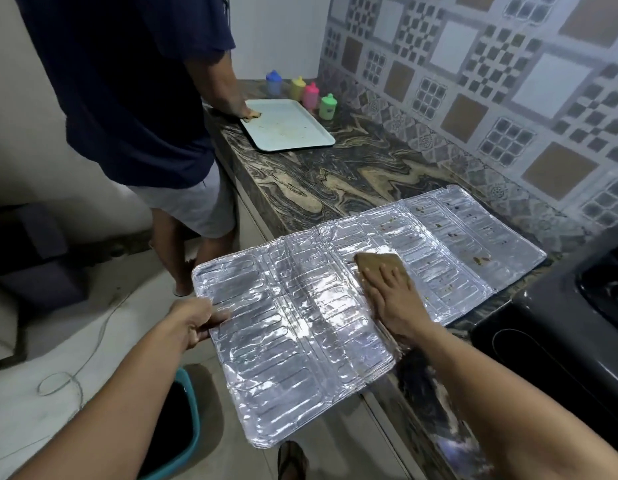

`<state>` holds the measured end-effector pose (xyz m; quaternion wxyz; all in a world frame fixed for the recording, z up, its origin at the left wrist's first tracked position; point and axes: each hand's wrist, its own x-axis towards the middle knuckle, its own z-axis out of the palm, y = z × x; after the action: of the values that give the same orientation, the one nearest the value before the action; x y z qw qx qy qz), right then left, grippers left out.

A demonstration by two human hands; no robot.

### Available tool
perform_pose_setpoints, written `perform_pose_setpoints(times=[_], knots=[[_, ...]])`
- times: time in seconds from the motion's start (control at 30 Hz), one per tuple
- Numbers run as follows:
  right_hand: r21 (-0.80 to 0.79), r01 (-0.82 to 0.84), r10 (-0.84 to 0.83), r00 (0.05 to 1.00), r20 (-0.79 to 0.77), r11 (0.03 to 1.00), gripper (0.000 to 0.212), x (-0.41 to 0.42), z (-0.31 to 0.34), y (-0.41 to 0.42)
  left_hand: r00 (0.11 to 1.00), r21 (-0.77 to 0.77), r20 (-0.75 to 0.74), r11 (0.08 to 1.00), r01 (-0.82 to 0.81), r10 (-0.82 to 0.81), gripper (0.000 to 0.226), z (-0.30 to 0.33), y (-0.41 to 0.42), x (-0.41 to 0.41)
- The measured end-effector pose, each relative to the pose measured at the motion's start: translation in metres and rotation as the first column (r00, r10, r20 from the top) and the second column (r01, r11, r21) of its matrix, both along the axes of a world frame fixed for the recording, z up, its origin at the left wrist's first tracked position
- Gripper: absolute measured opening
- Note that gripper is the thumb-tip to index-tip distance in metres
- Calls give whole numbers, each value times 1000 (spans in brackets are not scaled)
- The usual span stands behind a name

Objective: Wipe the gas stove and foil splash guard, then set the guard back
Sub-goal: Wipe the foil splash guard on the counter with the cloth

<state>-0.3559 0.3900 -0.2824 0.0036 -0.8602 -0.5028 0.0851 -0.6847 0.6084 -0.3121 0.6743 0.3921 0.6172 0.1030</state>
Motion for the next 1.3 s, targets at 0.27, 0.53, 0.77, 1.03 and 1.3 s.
perform_pose_setpoints(times=[0.27, 0.53, 0.77, 1.03, 1.3], knots=[[413, 254, -110, 933, -342, 874, 52, 11, 35, -10, 998, 67, 6, 996, -58, 58, 26, -2, 20, 1], [434, -397, 455, 890, -33, 809, 47, -71, 16, -1, 998, 47, 9, 997, -55, 55, 27, -22, 37, -10], [435, 1, 66, 988, -139, 900, 61, 3, 0, -7, 882, 420, -431, 908, 11, 188, 69, 5, -2, 23], [404, -139, 225, 958, -175, 904, 71, -37, 14, -2, 707, 613, -611, 353, 707, -356, 76, 50, -79, 135], [455, -81, 170, 972, -159, 887, 56, -4, 7, -5, 508, 451, -712, 240, 860, -484, 110, 38, -84, 164]])
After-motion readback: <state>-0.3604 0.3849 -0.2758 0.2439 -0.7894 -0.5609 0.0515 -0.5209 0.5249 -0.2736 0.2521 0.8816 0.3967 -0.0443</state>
